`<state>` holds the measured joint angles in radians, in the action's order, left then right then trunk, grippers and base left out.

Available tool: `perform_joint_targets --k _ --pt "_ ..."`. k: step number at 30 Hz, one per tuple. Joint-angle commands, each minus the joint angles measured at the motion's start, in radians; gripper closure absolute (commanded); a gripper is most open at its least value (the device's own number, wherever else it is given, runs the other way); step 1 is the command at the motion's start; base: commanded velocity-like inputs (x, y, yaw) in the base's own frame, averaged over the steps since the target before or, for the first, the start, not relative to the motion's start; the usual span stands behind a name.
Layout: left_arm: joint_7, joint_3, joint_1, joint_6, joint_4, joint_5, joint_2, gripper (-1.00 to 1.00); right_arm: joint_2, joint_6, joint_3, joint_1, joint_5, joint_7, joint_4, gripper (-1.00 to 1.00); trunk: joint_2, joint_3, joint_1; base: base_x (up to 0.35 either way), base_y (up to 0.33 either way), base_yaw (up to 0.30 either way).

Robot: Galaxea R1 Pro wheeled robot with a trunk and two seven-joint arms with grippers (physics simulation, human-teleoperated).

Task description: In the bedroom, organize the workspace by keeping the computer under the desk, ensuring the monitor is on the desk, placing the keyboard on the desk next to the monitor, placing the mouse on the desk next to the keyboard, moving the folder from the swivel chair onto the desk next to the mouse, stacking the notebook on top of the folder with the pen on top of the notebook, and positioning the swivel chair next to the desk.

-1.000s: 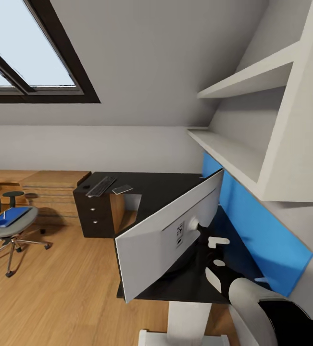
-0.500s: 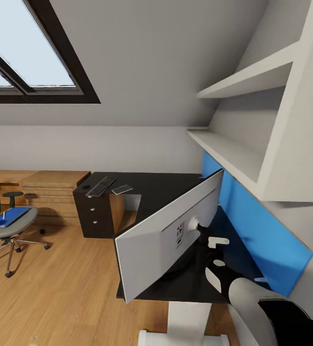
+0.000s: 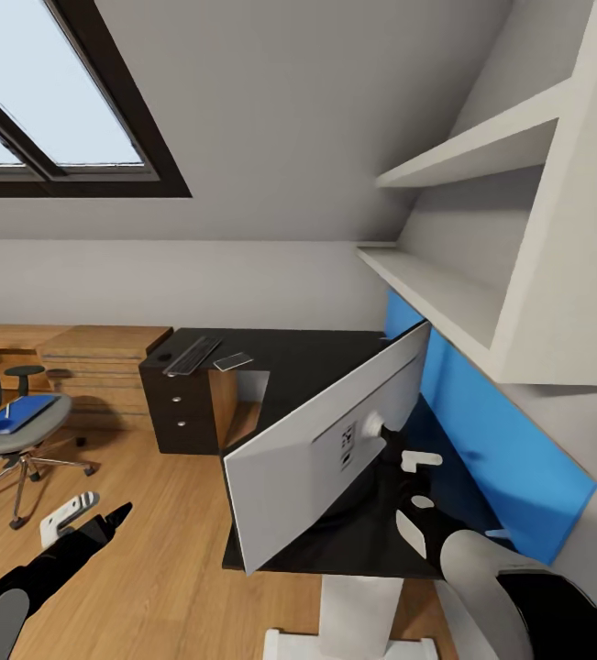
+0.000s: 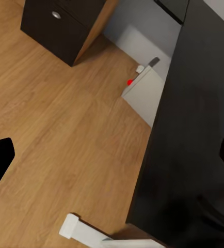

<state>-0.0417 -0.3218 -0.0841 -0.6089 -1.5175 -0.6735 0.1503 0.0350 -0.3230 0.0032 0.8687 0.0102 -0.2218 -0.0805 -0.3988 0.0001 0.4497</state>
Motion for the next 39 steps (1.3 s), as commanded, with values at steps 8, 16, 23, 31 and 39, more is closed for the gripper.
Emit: perform_joint_targets --k 8,16,23,31,39 --pt "-0.004 -0.026 0.0 -0.01 -0.005 -0.009 -0.001 -1.0 0.001 -0.023 -0.003 0.001 -0.003 -0.002 0.002 1.0 -0.001 0.0 0.0 0.0 0.0 0.0" --pt "-0.003 -0.031 0.0 -0.011 -0.009 -0.011 -0.002 -1.0 0.0 -0.031 -0.003 0.001 -0.003 -0.002 0.003 1.0 -0.001 0.0 0.0 0.0 0.0 0.0" --pt "-0.003 -0.031 0.0 -0.011 -0.009 -0.011 -0.003 -1.0 0.0 -0.033 -0.003 0.001 -0.003 -0.002 0.004 1.0 -0.001 0.0 0.0 0.069 0.0 0.0" --pt "-0.003 -0.031 0.0 -0.011 -0.009 -0.011 -0.002 -1.0 0.0 -0.033 -0.003 0.001 -0.003 -0.002 0.004 1.0 -0.001 0.0 0.0 0.278 -0.037 0.0" --pt "-0.003 -0.031 0.0 -0.011 -0.009 -0.01 -0.003 -1.0 0.0 -0.033 -0.003 0.001 -0.003 -0.002 0.004 1.0 -0.001 0.0 0.0 0.261 -0.054 0.0"
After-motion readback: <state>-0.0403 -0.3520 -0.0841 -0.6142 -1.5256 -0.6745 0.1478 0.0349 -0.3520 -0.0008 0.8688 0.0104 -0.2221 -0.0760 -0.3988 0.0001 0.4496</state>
